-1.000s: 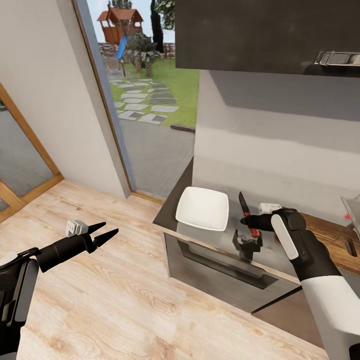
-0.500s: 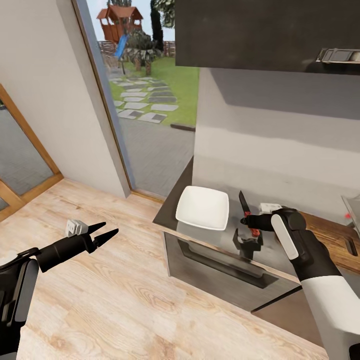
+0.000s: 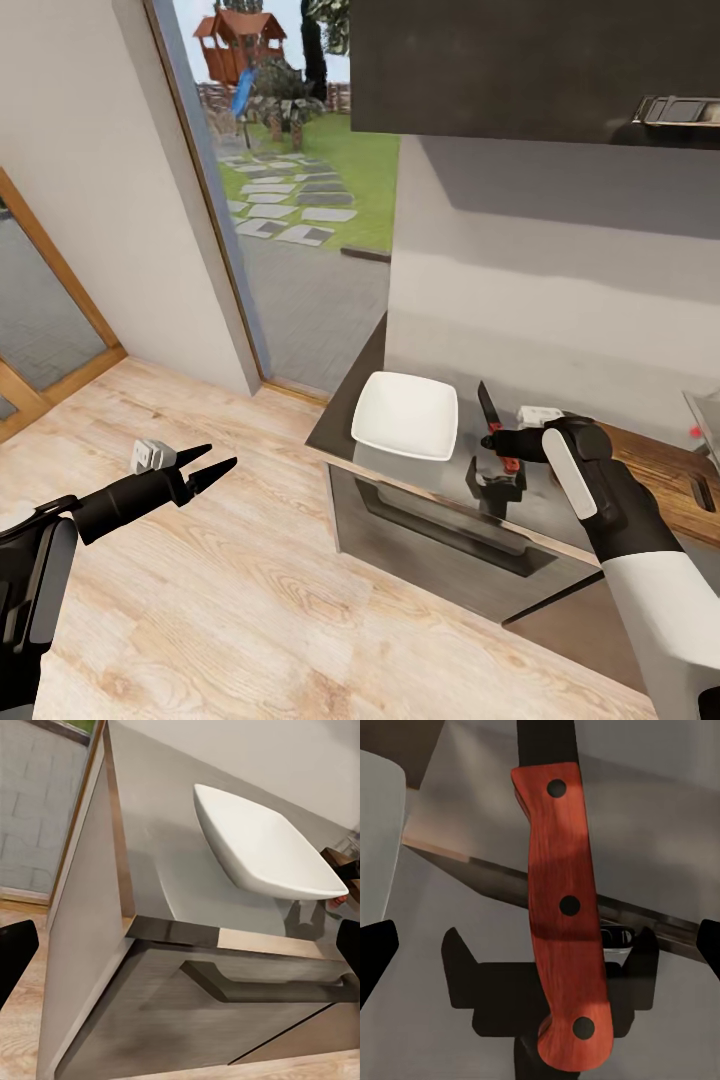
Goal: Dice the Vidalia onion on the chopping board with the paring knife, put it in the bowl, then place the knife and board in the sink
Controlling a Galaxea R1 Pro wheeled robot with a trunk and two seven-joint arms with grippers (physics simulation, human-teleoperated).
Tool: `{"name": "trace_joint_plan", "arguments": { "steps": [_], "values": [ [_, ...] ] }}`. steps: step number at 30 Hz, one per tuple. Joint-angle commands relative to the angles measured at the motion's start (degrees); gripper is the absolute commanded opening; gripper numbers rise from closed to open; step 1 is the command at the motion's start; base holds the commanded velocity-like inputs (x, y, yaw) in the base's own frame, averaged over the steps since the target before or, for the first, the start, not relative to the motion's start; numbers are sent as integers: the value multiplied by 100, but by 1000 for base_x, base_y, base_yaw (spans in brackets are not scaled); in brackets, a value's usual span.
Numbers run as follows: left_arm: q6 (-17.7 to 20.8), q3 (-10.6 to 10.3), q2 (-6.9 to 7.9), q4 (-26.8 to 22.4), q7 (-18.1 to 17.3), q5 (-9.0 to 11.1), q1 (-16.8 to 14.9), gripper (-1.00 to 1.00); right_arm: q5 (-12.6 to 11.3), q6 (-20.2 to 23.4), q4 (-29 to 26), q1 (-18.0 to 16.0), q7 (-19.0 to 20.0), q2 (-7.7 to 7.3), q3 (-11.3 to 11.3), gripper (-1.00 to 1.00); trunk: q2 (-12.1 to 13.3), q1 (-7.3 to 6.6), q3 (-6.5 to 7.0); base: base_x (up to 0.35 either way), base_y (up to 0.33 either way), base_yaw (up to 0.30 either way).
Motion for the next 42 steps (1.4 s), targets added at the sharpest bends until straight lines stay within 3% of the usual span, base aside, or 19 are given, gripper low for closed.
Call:
{"name": "trace_joint_plan", "arguments": {
  "steps": [1, 42],
  "values": [
    [43, 3, 1, -1, -9, 23, -4, 100, -60, 15, -5, -5, -60, -6, 15, 100, -11, 3, -10, 0, 0, 0],
    [43, 3, 1, -1, -7, 23, -6, 100, -60, 15, -4, -5, -60, -6, 13, 100, -11, 3, -83, 0, -10, 0]
  ]
}}
